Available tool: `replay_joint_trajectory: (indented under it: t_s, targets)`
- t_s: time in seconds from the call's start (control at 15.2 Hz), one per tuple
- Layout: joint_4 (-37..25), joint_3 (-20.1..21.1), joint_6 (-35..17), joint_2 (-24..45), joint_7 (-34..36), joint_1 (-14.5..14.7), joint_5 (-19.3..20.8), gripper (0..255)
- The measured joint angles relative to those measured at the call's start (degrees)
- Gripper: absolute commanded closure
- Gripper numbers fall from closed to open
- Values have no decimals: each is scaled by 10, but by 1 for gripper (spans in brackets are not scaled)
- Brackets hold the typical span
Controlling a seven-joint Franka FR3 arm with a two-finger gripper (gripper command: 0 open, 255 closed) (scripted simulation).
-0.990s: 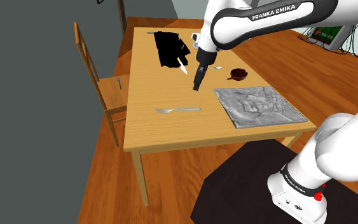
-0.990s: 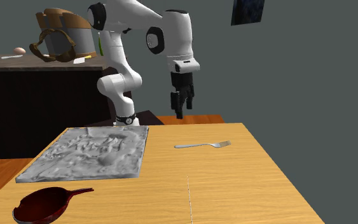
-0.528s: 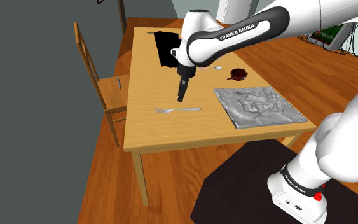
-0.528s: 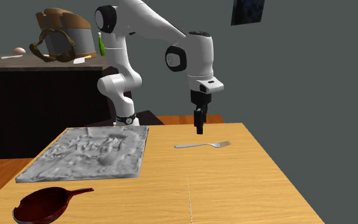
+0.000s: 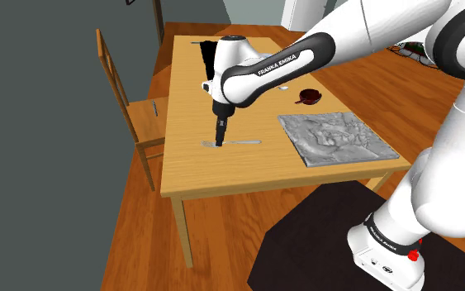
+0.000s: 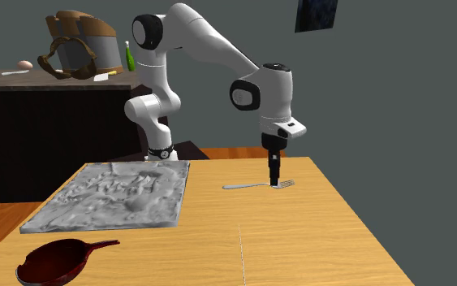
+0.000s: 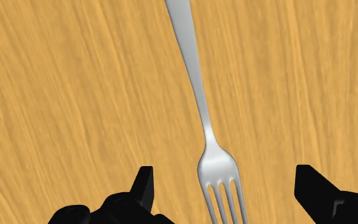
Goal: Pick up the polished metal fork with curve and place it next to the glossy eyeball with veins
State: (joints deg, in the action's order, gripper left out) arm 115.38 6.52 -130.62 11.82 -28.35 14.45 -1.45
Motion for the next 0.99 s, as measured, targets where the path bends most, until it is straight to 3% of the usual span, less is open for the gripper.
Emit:
replay_joint_trajectory:
  t_s: [0.73, 0.79, 0.99]
  targets:
    - [10, 0, -37, 27, 1, 2, 3, 0]
    - [10, 0, -37, 27, 1, 2, 3, 255]
    - [8, -2, -39, 24, 1, 0, 4, 255]
